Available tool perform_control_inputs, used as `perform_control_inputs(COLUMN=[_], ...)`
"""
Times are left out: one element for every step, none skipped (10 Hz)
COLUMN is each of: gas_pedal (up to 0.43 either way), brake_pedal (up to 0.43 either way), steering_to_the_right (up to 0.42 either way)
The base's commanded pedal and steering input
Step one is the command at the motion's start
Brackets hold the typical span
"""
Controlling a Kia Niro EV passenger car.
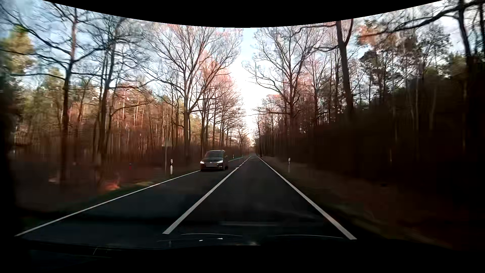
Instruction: Follow the waypoints while adhering to traffic rules and regulations
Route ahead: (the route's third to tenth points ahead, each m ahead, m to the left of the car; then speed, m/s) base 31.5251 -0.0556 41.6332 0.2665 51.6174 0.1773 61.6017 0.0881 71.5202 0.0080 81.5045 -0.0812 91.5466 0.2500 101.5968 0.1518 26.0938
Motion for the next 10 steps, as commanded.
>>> perform_control_inputs(gas_pedal=[0.209,0.209,0.209,0.197,0.197,0.197,0.197,0.197,0.189,0.189], brake_pedal=[0.0,0.0,0.0,0.0,0.0,0.0,0.0,0.0,0.0,0.0], steering_to_the_right=[-0.004,-0.004,-0.004,-0.004,-0.004,-0.003,-0.003,-0.003,-0.002,-0.002])
